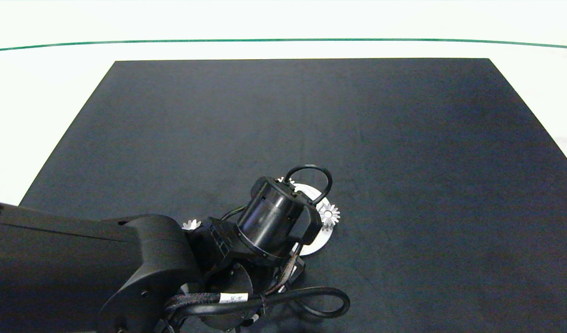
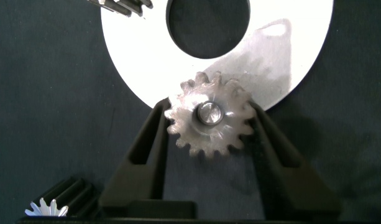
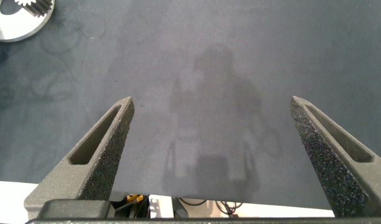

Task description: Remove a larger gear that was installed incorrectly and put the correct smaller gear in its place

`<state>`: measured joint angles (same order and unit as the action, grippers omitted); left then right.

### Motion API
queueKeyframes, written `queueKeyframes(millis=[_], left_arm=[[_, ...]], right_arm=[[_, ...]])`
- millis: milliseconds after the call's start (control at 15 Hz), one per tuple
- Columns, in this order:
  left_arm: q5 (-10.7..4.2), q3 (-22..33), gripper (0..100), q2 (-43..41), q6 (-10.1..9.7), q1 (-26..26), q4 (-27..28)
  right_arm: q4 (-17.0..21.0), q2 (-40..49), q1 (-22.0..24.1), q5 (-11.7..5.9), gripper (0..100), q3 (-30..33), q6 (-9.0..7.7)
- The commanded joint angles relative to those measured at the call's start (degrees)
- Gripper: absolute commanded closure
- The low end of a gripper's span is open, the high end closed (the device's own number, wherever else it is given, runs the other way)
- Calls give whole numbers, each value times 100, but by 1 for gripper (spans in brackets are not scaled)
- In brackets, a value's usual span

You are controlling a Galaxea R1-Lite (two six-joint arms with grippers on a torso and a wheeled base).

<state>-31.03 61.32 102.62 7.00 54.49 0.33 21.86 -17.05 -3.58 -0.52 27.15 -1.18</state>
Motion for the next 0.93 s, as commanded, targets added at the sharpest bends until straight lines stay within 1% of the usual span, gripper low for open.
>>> queueKeyframes(millis=[67, 333, 467, 533, 600, 667, 733, 800, 933], left_arm=[[-18, -23, 0, -5, 3, 0, 2], [-9, -41, 0, -155, -23, 0, 204], [0, -59, 0, -374, -41, 0, 327], [0, -103, 0, -559, -58, 0, 503], [9, -120, 0, -726, -164, 9, 749], [9, -120, 0, -814, -260, 9, 872], [0, -129, 0, -1025, -542, 26, 1075], [0, -226, 0, -1271, -638, 18, 1224], [-18, -445, 0, -1728, -673, 18, 1277]], right_arm=[[11, 0, -2, 0, 0, -8, -5], [11, -8, -2, 0, 0, 1, -5], [11, 0, -11, 0, 0, -8, -5], [11, 0, -11, 0, 0, 1, -5], [11, 0, -11, 0, 0, 1, -5], [11, 0, -2, 0, 0, 1, -5], [20, 0, -2, 0, 0, 1, 22], [20, 0, 7, 0, 0, 1, 30], [20, 9, 16, -9, 0, 1, 39]])
